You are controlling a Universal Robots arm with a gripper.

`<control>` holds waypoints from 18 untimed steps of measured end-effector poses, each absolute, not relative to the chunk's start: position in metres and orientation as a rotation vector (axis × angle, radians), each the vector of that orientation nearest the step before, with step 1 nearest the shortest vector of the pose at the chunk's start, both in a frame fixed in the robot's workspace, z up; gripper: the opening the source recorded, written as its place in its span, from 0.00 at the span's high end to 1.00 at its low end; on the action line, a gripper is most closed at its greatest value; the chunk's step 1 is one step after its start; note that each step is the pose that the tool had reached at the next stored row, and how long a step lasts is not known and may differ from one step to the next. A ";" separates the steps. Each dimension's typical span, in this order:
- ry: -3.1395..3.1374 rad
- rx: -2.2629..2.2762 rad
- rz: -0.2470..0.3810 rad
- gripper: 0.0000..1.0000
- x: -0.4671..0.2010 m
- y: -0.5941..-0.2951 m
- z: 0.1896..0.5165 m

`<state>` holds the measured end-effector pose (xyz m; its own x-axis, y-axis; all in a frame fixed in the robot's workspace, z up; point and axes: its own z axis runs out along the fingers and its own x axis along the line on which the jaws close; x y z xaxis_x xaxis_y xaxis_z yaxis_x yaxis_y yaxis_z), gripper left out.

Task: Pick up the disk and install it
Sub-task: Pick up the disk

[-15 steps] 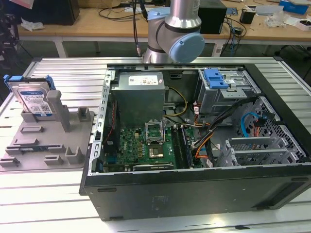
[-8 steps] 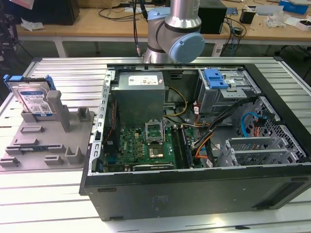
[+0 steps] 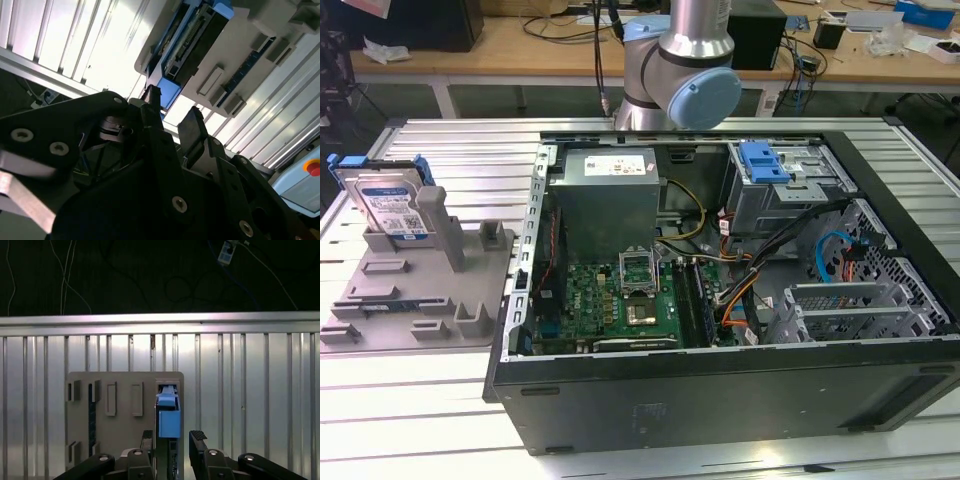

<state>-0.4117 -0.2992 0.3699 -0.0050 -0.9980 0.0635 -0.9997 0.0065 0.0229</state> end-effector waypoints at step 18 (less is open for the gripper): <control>-2.184 2.172 0.044 0.58 -0.411 -0.300 0.362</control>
<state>-0.4114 -0.3005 0.3620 -0.0050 -0.9980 0.0637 -0.9997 0.0064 0.0228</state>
